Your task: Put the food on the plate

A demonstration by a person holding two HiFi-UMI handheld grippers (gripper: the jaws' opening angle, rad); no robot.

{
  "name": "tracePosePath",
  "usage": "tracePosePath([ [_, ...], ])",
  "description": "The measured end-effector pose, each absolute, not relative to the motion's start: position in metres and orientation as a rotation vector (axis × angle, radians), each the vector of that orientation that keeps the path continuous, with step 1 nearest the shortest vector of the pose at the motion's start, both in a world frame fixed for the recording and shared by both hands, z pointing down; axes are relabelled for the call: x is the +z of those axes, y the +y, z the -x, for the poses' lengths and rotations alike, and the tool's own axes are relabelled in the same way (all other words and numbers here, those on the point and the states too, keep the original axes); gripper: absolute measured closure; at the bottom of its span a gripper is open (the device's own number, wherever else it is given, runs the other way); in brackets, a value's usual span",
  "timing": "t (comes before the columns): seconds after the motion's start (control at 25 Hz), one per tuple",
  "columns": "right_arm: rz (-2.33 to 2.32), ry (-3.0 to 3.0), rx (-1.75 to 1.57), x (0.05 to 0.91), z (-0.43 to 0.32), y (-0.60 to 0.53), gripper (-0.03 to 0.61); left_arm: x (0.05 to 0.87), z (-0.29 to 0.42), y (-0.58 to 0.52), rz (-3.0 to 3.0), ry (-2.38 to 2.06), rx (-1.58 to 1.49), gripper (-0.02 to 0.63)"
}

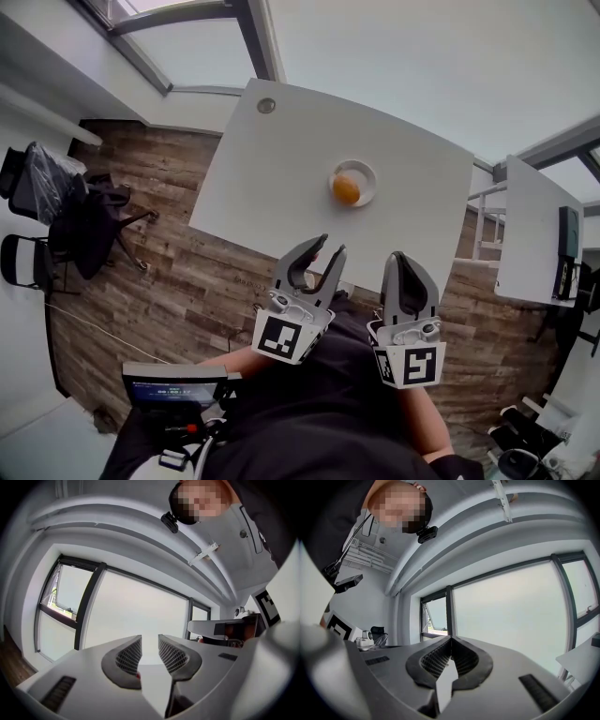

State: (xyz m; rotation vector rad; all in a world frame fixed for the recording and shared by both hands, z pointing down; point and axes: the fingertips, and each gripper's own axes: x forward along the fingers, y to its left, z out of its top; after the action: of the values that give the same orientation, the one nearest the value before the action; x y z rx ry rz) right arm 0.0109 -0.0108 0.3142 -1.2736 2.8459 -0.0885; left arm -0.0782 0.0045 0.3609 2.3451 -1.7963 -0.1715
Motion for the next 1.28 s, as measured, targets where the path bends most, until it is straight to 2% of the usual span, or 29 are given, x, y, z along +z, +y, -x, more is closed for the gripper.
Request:
tracePosePath([
  [0.12, 1.261, 2.850, -0.074, 0.310, -0.001, -0.007, 0.571, 0.354, 0.089, 0.008, -2.348, -1.812, -0.206, 0.566],
  [0.24, 1.253, 2.851, -0.062, 0.309, 0.005, -0.009, 0.571, 0.351, 0.092, 0.007, -2.366, -1.812, -0.216, 0.607],
  [1.28, 1.191, 2.857, 0.002, 0.305, 0.021, -0.010, 0.571, 0.342, 0.092, 0.004, -2.449, -1.866, -0.120, 0.607],
])
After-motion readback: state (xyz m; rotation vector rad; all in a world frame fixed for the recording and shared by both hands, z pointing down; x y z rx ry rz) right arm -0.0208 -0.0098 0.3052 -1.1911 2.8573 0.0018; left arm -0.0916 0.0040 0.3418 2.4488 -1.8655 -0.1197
